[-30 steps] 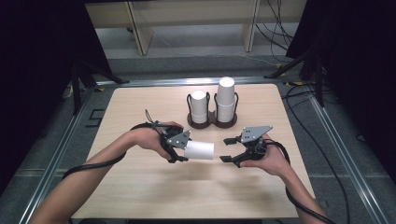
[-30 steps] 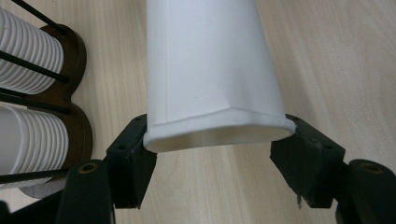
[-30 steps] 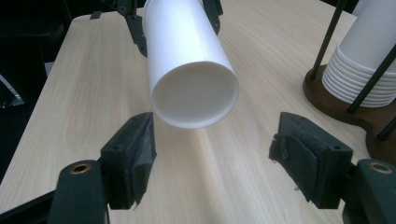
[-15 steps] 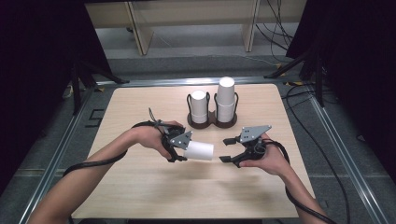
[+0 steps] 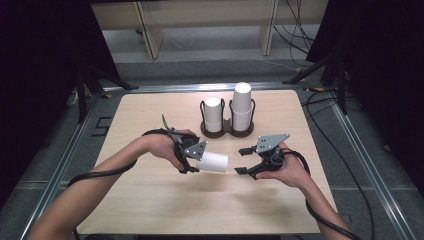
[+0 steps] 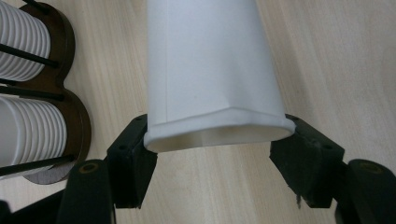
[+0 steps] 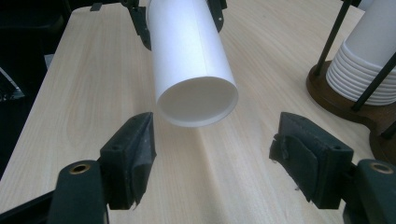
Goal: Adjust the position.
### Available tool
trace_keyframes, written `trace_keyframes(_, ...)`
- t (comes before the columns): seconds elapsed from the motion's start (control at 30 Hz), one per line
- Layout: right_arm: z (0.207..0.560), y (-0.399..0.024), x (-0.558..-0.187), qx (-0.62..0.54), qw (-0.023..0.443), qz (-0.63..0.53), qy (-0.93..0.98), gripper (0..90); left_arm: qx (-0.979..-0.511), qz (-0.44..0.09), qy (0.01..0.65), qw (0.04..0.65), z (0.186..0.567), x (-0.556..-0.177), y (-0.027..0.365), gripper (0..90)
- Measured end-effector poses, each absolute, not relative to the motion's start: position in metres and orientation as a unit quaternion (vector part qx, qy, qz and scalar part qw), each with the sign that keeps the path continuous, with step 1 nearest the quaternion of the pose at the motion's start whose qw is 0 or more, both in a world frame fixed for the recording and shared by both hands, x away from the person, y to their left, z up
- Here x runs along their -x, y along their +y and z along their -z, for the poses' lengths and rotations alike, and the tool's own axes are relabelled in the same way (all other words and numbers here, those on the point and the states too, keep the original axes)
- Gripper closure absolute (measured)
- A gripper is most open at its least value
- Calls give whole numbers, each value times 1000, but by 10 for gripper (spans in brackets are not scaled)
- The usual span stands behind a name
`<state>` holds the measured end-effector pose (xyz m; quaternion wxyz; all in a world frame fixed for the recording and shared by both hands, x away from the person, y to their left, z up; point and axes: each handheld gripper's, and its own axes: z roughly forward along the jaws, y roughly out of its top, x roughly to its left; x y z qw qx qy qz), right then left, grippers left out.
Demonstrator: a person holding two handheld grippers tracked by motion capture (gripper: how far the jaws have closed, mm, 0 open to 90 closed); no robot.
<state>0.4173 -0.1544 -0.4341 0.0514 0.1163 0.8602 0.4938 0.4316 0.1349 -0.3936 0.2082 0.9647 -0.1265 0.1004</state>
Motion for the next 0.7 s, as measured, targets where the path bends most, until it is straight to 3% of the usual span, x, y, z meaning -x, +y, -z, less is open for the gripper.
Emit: trace_keyframes(0.7, 432, -150, -419, -112, 51, -482, 868, 292, -973, -90, -124, 172, 389, -429, 125, 328)
